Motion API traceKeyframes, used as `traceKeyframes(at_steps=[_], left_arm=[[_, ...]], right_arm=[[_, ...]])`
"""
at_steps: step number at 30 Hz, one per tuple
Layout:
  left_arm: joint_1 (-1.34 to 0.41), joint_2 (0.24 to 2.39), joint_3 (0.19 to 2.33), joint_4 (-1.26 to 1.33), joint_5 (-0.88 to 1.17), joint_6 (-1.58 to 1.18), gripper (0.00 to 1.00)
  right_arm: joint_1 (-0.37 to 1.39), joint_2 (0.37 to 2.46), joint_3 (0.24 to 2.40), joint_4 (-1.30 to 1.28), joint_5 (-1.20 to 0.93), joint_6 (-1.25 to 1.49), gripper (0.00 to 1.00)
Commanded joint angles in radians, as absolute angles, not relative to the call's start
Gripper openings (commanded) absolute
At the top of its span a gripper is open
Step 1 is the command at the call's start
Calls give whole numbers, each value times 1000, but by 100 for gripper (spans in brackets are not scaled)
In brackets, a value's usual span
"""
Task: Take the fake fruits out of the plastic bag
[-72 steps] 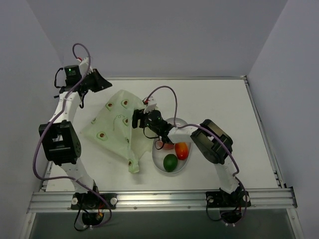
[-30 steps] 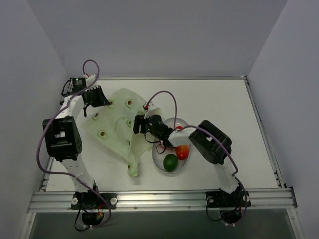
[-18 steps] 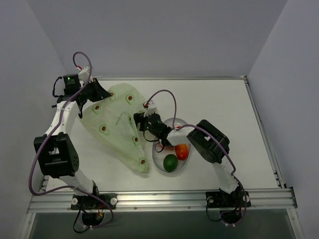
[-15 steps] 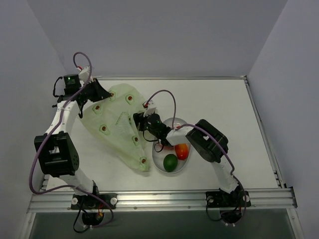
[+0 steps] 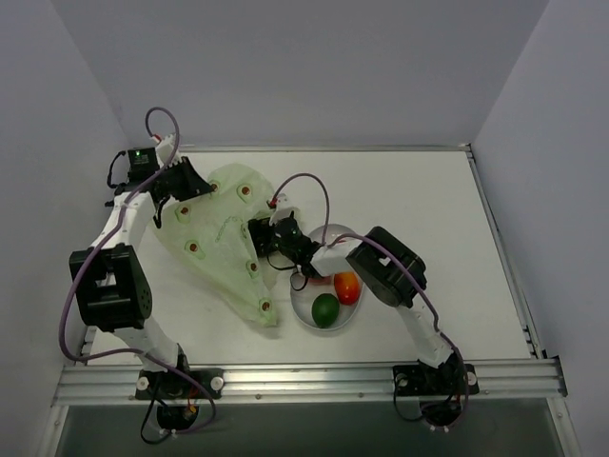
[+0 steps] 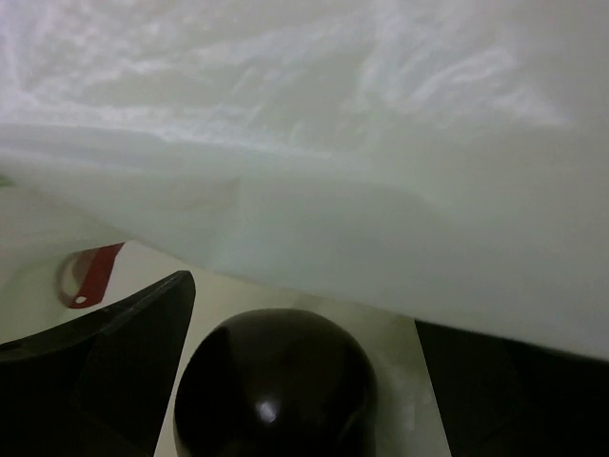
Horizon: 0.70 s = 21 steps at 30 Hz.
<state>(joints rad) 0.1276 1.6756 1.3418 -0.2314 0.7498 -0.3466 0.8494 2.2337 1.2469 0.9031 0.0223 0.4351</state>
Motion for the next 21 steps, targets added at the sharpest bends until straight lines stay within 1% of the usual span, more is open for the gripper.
traceKeyframes(at_steps=[1, 4, 5, 6, 8, 9, 10, 12, 13, 14, 17, 18, 20, 21], left_arm=[[133, 1703, 1399, -265, 674, -321, 2], [133, 1750, 1407, -282, 635, -322, 3], [133, 1764, 1405, -282, 629, -324, 6], [133, 1767, 1402, -284, 621, -325, 12], [133, 1763, 1393, -284, 571, -337, 35], [133, 1756, 1385, -275, 557, -347, 50], [133, 1749, 1378, -270, 540, -360, 76], [133, 1711, 1358, -252, 505, -376, 89], [132, 1691, 1350, -242, 497, -394, 94], [129, 1604, 1335, -226, 491, -420, 97], [104, 1547, 1313, -230, 476, -433, 97], [91, 1481, 1305, -251, 456, -425, 97], [25, 1407, 1263, -339, 355, -410, 96], [2, 1331, 1241, -371, 322, -402, 96]], right_arm=[[891, 2149, 1186, 890, 96, 394, 93], [894, 2102, 1189, 821, 97, 371, 94], [894, 2077, 1189, 810, 103, 355, 94], [894, 2071, 1187, 802, 106, 348, 94], [894, 2066, 1198, 747, 103, 339, 92], [897, 2066, 1195, 738, 100, 341, 91], [910, 2065, 1187, 730, 100, 345, 91], [925, 2059, 1172, 723, 116, 359, 92], [940, 2056, 1161, 713, 129, 359, 92], [948, 2048, 1161, 687, 150, 354, 92], [954, 2046, 1166, 667, 164, 347, 91], [956, 2045, 1170, 661, 169, 344, 89], [957, 2046, 1178, 632, 182, 339, 86], [957, 2043, 1181, 624, 186, 337, 86]])
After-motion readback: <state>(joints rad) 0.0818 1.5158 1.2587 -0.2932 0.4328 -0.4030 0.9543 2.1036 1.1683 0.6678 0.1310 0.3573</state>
